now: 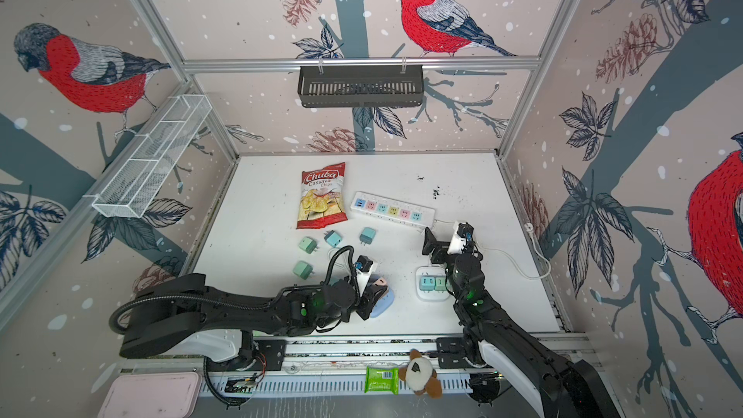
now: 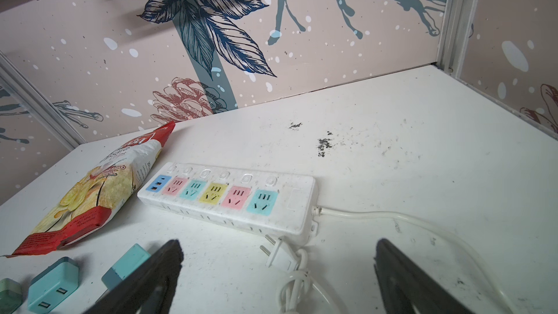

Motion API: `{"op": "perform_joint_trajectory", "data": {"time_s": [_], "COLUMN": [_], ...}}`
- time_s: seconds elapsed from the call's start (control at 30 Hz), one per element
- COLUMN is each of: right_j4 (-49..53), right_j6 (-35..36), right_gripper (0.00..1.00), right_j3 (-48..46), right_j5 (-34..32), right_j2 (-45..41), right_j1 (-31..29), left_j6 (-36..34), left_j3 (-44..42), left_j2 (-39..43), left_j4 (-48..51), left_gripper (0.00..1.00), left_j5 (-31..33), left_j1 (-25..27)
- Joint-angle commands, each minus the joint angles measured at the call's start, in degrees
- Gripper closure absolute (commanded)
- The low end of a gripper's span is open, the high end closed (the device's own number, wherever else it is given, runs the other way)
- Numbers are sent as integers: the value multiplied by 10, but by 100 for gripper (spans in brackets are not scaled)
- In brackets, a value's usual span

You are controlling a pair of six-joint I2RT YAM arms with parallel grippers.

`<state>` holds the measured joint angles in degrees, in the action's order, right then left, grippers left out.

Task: Insert the plug
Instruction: 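Carry the pink charger with the left gripper toward the light-blue socket cube, then lower the pink charger with the left gripper into the light-blue socket cube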

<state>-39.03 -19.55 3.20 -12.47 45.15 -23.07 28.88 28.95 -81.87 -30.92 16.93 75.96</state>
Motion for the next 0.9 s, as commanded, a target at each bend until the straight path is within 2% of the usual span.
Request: {"op": "perform_joint_trajectory", "data": {"time_s": [0.0,0.87], "right_j4": [-13,-10], "right_j6": [4,12], "right_gripper": [0,0], "right_j3": [6,26], "right_j5": [-5,-12], "right_j2": [5,41], "right_j1": [-2,-15], "left_j6": [9,-9], "left_j3": [3,-13], "left_j2": [-7,-62], "left_j4": [-36,-88], "left_gripper": [100,100], "left_j5": [21,42], "left_j1": [1,1]}}
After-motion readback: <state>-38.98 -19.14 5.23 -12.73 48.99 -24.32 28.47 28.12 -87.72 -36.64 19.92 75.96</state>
